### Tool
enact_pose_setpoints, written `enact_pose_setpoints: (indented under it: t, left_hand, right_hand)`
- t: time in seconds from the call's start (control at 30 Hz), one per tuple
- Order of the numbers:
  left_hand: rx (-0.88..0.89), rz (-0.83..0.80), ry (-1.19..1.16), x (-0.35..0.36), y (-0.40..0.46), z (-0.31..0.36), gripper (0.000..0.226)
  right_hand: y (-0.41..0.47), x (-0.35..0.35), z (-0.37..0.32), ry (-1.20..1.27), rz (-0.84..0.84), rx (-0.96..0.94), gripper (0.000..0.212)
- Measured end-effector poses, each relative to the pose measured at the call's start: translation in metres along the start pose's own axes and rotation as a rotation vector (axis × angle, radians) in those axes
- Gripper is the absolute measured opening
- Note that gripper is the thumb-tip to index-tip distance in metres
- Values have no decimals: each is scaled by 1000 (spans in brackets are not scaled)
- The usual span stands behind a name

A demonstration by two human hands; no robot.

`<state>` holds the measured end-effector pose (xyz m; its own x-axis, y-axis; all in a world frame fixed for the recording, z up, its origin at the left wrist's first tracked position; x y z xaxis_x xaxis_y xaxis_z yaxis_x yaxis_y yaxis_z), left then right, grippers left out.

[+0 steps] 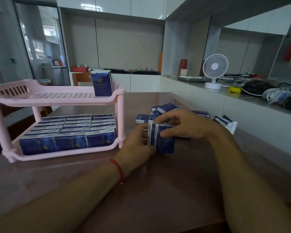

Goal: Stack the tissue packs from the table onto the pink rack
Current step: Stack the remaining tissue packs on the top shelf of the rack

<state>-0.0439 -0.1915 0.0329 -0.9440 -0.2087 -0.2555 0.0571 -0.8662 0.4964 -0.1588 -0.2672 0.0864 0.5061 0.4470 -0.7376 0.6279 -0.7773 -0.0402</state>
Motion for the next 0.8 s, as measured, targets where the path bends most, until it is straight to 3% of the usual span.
enact_pose_setpoints:
  t: [0.2, 0.4, 0.47, 0.57, 0.8]
  left_hand:
    - [54, -6, 60, 1, -1, 6, 49]
    - [59, -32, 155, -6, -5, 4, 53]
    - [60, -15, 147, -9, -6, 5, 54]
    - [98, -12, 204, -12, -7, 9, 58]
    - [184, -61, 281, -26, -22, 48, 54]
  right_hand:
    - [0, 11, -3, -51, -36, -12, 47]
    - [1, 18, -8, -108, -41, -40, 49]
    - [-1, 13, -11, -107, 23, -38, 56]
    - [2, -8, -10, 127, 200, -33, 71]
    - [4, -17, -2, 309, 431, -31, 59]
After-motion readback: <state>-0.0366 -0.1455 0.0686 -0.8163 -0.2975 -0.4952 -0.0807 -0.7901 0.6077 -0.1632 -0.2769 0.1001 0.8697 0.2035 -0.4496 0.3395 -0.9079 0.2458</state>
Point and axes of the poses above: each hand's wrist, its own y-axis towards the middle knuckle, its own x-axis out of the palm, z = x × y, the point moved 9 cm from there along y, towards the middle knuckle, and after that the axes turned 14 degrees about x, right-handed, at the moved point
